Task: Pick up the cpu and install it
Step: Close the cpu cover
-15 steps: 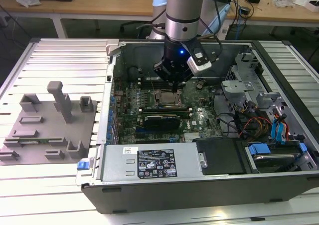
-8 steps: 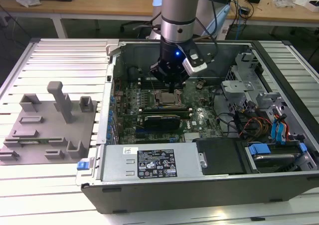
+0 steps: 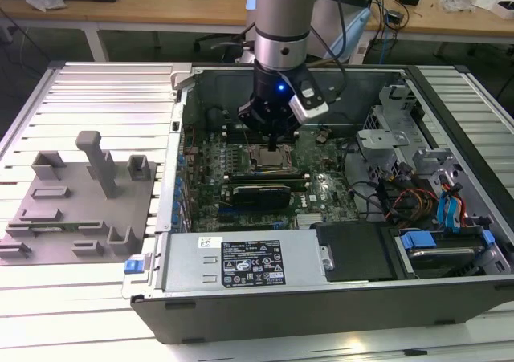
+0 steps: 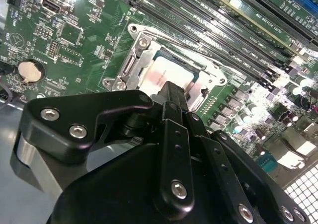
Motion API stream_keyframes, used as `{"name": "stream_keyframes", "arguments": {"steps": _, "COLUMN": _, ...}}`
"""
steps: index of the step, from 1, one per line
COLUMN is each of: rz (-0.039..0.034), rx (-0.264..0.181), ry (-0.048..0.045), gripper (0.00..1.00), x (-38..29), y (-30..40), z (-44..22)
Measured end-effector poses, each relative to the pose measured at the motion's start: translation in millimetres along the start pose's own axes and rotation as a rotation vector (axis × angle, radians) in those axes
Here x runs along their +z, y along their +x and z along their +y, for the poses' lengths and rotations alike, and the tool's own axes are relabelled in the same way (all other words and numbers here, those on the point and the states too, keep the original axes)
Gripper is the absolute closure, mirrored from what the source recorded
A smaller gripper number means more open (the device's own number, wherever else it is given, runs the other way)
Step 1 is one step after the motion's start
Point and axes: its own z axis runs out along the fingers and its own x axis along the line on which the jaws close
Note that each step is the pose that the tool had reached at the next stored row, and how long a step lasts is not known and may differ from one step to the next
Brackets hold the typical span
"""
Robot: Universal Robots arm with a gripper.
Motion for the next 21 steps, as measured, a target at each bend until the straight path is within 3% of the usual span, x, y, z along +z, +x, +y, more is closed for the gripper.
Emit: {"name": "stream_keyframes", "arguments": {"steps": 21, "rz": -0.0001, "rx": 0.0, "ry": -0.0001, "gripper": 0.89, "x": 19.2, "y": 31.2, "z": 0.7}}
